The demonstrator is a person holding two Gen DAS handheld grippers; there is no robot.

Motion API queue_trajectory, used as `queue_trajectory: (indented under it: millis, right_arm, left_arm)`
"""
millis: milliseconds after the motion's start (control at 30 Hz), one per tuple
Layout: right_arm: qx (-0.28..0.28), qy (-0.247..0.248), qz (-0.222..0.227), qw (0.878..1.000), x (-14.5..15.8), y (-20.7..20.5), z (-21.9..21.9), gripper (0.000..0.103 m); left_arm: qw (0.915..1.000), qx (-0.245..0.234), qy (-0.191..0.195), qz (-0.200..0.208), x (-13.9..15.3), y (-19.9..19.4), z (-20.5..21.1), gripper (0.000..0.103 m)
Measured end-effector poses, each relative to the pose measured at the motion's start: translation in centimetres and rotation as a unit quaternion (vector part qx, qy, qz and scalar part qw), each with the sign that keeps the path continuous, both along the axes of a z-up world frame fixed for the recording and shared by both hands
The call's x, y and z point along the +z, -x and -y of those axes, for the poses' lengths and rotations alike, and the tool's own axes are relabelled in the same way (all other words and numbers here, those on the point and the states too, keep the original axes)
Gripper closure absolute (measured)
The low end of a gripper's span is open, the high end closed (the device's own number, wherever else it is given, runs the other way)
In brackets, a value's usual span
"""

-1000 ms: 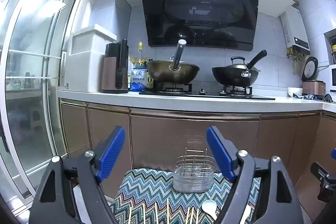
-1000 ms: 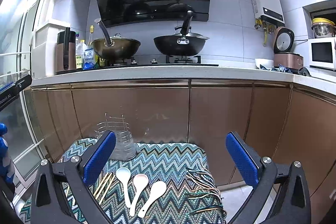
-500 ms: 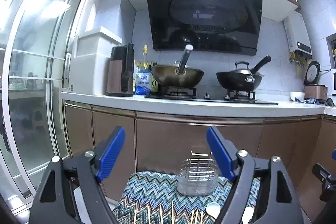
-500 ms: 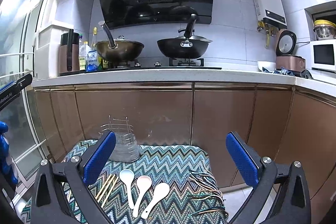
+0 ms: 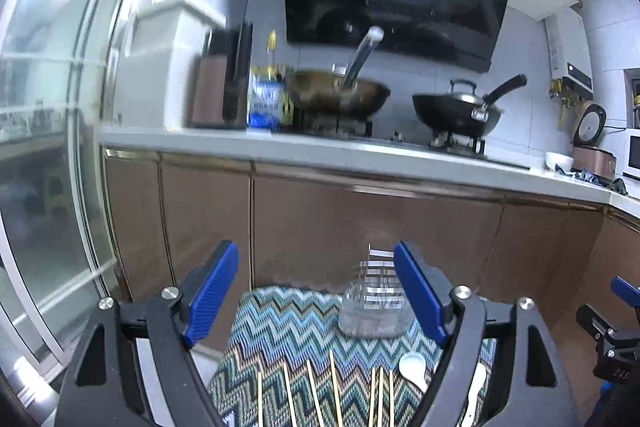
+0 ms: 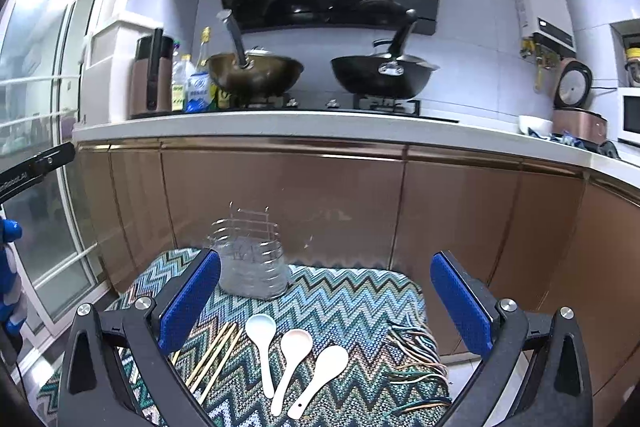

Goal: Organize utensils
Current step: 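Grasp a white spoon with the right tool while the left tool grasps a chopstick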

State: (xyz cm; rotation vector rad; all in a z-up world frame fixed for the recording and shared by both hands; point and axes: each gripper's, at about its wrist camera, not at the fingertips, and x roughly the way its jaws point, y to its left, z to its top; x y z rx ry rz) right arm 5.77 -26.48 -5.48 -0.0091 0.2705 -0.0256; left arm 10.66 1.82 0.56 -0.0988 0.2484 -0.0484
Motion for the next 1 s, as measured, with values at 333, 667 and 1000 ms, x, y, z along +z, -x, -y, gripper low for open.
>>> queue_trajectory:
  millis: [333,667,1000]
  right_arm:
    - [0.060,0.000,-0.072,0.996,-3.3,-4.4,-1.1,0.010]
    - [0.136,-0.046,-0.196,0.970,-9.5,-10.5,1.1,0.060]
    - [0.176,-0.088,-0.255,0.947,-13.2,-14.1,3.4,0.077]
  left_arm:
    - [0.9739,-0.082,0.023,-0.210,-7.3,-7.6,-1.0,0.025]
    - [0.9193,-0.193,-0.005,-0.343,-14.9,-13.1,5.5,0.044]
    - [0.8581,-0.222,0.005,-0.463,-21.7,-19.4,9.1,0.076]
